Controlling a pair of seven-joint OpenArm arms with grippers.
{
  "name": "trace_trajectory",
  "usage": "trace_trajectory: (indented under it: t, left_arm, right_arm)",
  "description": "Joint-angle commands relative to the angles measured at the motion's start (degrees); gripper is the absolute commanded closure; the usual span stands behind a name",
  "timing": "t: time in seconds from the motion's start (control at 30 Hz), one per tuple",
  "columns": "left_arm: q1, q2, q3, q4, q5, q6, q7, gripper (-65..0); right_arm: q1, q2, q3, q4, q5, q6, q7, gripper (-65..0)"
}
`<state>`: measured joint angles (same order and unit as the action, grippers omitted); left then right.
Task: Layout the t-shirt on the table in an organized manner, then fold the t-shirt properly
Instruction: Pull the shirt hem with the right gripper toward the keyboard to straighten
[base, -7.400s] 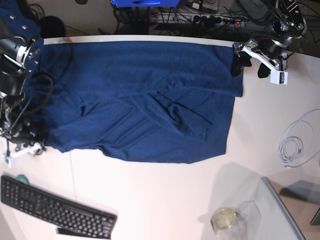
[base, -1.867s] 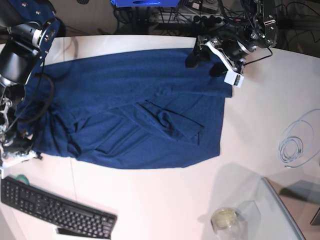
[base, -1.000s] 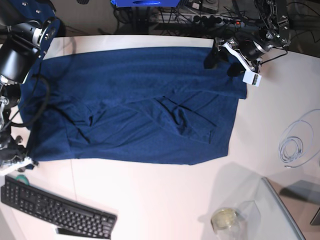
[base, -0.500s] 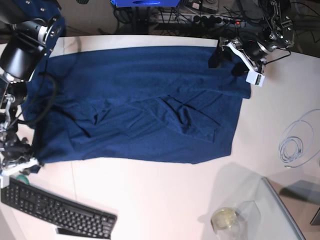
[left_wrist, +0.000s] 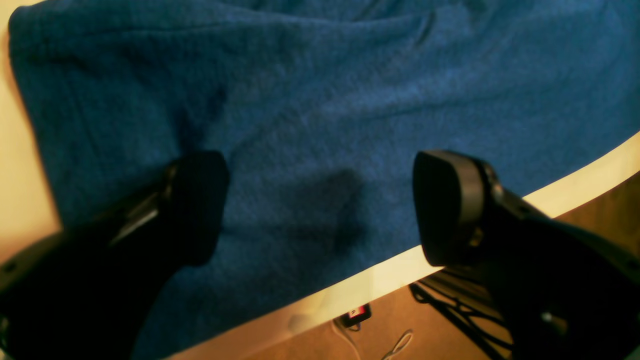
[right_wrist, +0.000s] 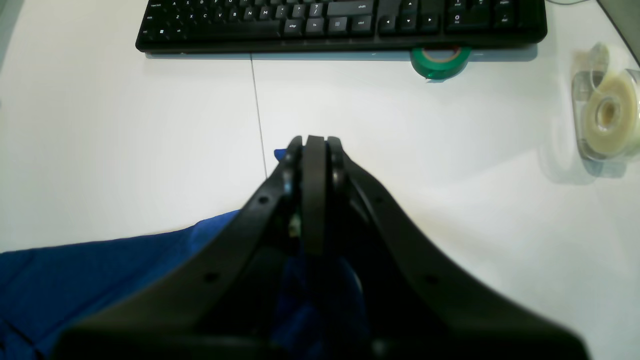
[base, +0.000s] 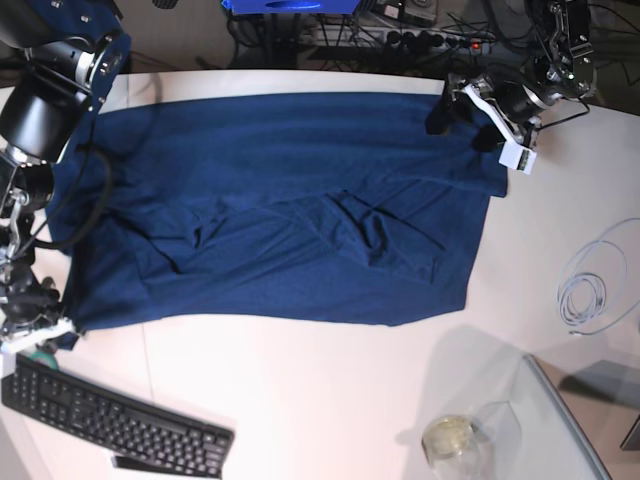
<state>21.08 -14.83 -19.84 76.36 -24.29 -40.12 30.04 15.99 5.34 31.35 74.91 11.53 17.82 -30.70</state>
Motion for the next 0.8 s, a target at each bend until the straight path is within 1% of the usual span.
trace_trajectory:
  t: [0.0,0.37,0.53,0.6,0.77]
  left_arm:
    - [0.8,-0.8,-0.2,0.0,1.5,1.2,2.2,-55.6]
    - [0.9,-0.8,-0.2,0.5,1.4,1.2,2.2,-55.6]
    - [0.9,-0.7,-0.2,0.6,1.3,1.2,2.2,-55.6]
    - [0.9,-0.5,-0.2,0.6,1.2,1.2,2.2,-55.6]
    - [0.8,-0.3,-0.2,0.7,1.2,1.1,2.2,-55.6]
  right_arm:
    - [2.3,0.8,0.0,1.2,0.6,0.4,2.0,0.0]
    - [5.0,0.8,-0.1,2.3,0.6,0.5,1.8,0.0]
    - [5.3,0.5,-0.2,6.6,0.6,0.5,1.6,0.0]
    - [4.2,0.6,-3.0,8.3,0.6,0.5,0.3,0.0]
    - [-1.8,0.4,-12.3,12.5,0.6,0.5,0.3,0.0]
